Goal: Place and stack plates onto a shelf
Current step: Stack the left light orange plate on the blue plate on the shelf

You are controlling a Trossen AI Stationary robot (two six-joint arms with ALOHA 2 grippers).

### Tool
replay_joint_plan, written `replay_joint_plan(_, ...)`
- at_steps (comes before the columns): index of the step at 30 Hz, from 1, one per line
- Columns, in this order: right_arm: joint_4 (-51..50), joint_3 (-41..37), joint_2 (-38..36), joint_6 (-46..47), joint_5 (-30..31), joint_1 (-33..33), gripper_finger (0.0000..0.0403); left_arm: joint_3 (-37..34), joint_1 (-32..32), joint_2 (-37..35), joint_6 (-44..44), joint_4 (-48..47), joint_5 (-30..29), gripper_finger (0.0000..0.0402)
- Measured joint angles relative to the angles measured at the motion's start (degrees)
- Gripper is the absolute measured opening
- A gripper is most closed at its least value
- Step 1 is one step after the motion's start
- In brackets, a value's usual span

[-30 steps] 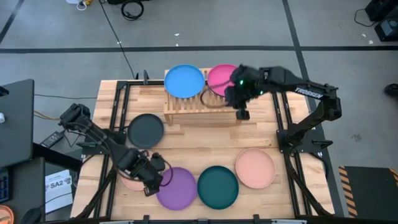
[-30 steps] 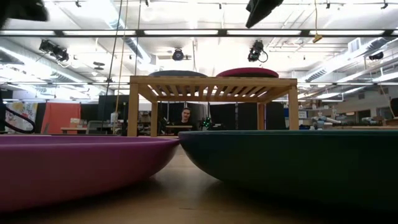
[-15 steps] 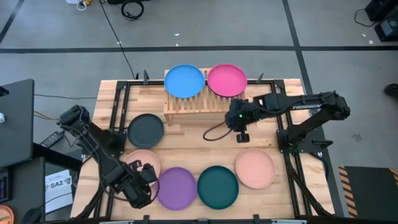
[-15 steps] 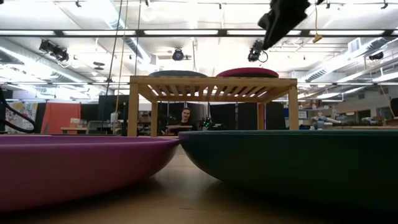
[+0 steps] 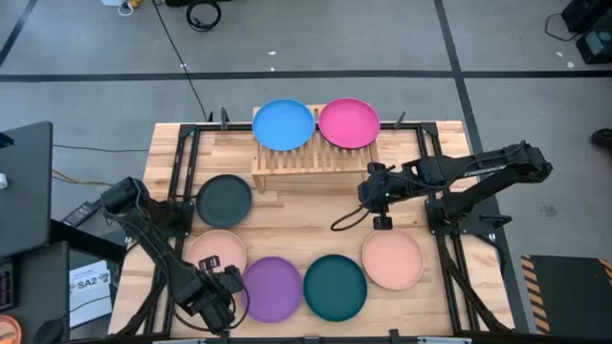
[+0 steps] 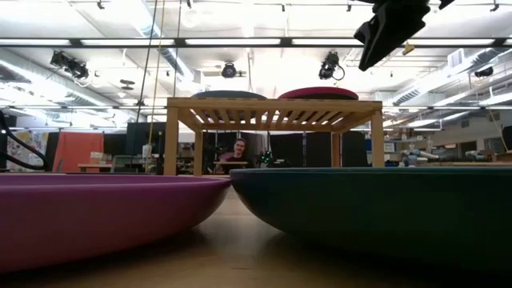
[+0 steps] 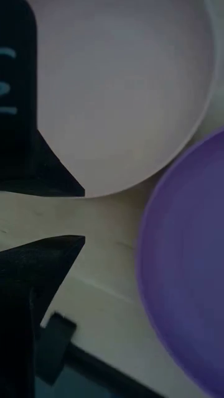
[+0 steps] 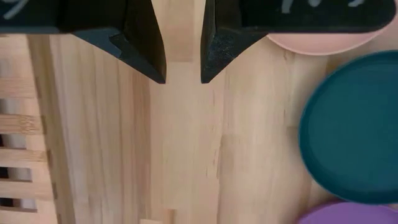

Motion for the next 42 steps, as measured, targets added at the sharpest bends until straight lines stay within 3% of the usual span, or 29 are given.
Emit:
replay_joint_plan(6,1.2,-1.4,-0.6,0.0,0.0,0.7,0.0105,0.0,0.0,3.7,3.4,0.0,2.8,0.0117)
replay_joint_plan(26,1.2,-1.4,-0.6,-0.1,0.0,0.7,0.0105,0.0,0.0,11.8,3.0,-0.1,3.4,0.0117)
replay_joint_plan(38,1.2,-1.4,-0.6,0.0,-0.1,0.7,0.0105,0.1,0.2,12.4,3.5,-1.1,3.4,0.0116)
replay_joint_plan(42,1.2,-1.4,-0.6,0.0,-0.1,0.7,0.0105,0.1,0.2,12.4,3.4,-1.5,3.4,0.0099)
